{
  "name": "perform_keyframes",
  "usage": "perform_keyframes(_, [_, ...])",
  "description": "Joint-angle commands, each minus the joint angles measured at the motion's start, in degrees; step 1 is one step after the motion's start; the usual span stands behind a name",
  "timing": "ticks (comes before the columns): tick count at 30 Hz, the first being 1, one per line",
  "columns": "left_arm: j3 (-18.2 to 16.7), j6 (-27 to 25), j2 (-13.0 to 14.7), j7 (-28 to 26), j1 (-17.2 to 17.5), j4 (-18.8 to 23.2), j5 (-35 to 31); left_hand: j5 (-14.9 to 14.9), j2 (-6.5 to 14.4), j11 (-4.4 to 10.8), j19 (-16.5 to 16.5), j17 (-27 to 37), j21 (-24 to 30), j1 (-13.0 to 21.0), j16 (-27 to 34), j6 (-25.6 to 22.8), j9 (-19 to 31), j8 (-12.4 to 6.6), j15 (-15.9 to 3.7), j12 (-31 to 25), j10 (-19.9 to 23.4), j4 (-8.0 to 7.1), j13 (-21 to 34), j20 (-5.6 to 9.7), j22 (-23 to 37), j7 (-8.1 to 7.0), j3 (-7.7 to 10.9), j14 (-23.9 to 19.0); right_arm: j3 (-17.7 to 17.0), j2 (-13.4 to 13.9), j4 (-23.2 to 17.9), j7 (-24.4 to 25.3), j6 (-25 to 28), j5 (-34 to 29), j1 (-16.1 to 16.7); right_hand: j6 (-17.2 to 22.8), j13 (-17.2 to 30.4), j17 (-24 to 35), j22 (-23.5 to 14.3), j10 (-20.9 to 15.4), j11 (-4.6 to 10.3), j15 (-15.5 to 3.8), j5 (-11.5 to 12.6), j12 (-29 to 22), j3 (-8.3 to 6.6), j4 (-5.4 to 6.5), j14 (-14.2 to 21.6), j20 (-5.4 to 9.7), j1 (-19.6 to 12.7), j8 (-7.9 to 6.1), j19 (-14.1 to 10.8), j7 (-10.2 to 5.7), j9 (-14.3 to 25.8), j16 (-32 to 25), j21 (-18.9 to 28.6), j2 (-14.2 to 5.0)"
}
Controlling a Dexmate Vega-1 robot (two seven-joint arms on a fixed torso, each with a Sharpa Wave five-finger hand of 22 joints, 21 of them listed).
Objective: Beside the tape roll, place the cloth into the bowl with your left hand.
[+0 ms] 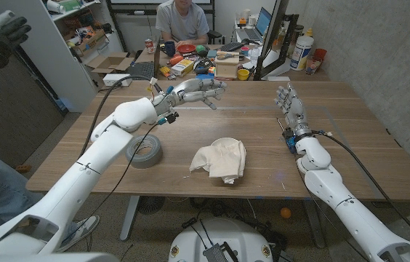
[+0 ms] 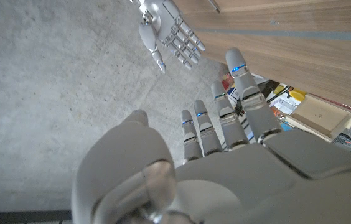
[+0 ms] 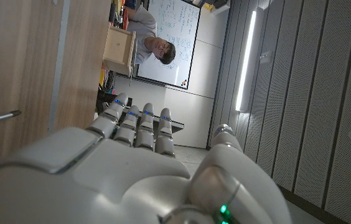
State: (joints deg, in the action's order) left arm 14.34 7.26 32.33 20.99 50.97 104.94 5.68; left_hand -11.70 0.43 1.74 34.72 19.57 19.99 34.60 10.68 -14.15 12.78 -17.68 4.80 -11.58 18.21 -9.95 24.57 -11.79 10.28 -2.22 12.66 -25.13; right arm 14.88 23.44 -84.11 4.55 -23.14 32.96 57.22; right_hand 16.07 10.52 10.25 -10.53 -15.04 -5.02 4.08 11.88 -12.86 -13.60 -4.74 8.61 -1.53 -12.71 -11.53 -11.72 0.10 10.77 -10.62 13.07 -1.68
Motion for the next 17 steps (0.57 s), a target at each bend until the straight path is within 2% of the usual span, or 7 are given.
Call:
perform_keyframes(1, [-3.31,16.84,-2.65,-15.69,5.06,-10.82,7.29,-2.07,-0.44,-0.84,-9.18,-2.18,-5.02,-6.81,-0.76,2.57,-0.61,2.64,-0.16,0.97,-3.65,0.36,-2.95,0.0,0.45,-0.21,-3.47,8.77,1.48,0.42,-5.04,3.16,-2.47,-4.45,2.17,0.58,0.19,0.36,-0.12,-0.77,0.08,-0.33,-0.2,0.2,0.27,0.1,0.44,0.68,0.26,0.12,-0.57,0.42,0.24,-0.21,-0.32,-0.24])
perform_keyframes(3, [-3.58,18.23,-2.31,-15.28,5.07,-12.04,9.85,-2.76,-0.58,-1.32,-12.3,-2.99,-6.57,-8.63,-0.72,3.58,-0.76,3.55,-0.53,1.07,-5.39,0.47,-4.03,-0.29,0.51,0.19,-4.57,11.36,1.69,0.49,-6.69,4.39,-2.8,-5.42,3.04,0.67,0.19,0.4,-0.13,-0.93,0.06,-0.4,-0.21,0.14,0.44,0.23,0.41,0.81,0.55,0.1,-0.65,0.55,0.24,-0.21,-0.32,-0.14])
perform_keyframes(5, [-3.89,18.6,-2.14,-15.73,5.4,-12.33,11.87,-3.18,-0.76,-1.51,-13.83,-3.43,-7.29,-9.59,-0.59,4.09,-0.83,4.01,-0.53,1.0,-6.03,0.52,-4.62,-0.45,0.53,0.28,-5.21,12.41,1.92,0.64,-8.32,5.56,-3.16,-6.51,3.93,0.77,0.19,0.44,-0.14,-1.05,-0.02,-0.47,-0.22,0.1,0.66,0.43,0.42,0.91,0.96,0.07,-0.73,0.6,0.24,-0.24,-0.32,-0.04])
perform_keyframes(12, [-4.19,18.36,0.77,-17.37,7.84,-10.09,13.4,-3.64,-0.85,-1.41,-15.0,-3.88,-7.81,-10.34,-0.47,3.19,-0.88,3.87,-0.38,0.84,-6.29,0.63,-5.2,-0.49,0.53,0.09,-5.75,13.21,2.72,1.45,-13.34,8.71,-3.09,-9.09,6.59,0.94,0.2,0.53,-0.17,-1.16,-0.07,-0.43,-0.23,0.09,1.22,0.95,0.51,1.06,2.01,0.04,-0.86,0.66,0.26,-0.32,-0.34,0.21])
perform_keyframes(17, [-4.16,19.0,2.72,-17.71,9.45,-8.73,13.57,-3.86,-0.79,-1.15,-15.5,-4.12,-8.01,-10.51,-0.35,2.79,-0.9,3.8,-0.14,0.74,-6.29,0.75,-5.48,-0.5,0.52,0.05,-5.89,13.35,3.33,1.76,-13.93,9.44,-3.43,-9.84,7.27,0.99,0.2,0.57,-0.17,-1.14,0.05,-0.44,-0.21,0.11,1.47,1.2,0.58,1.02,2.5,0.05,-0.89,0.75,0.26,-0.36,-0.38,0.28])
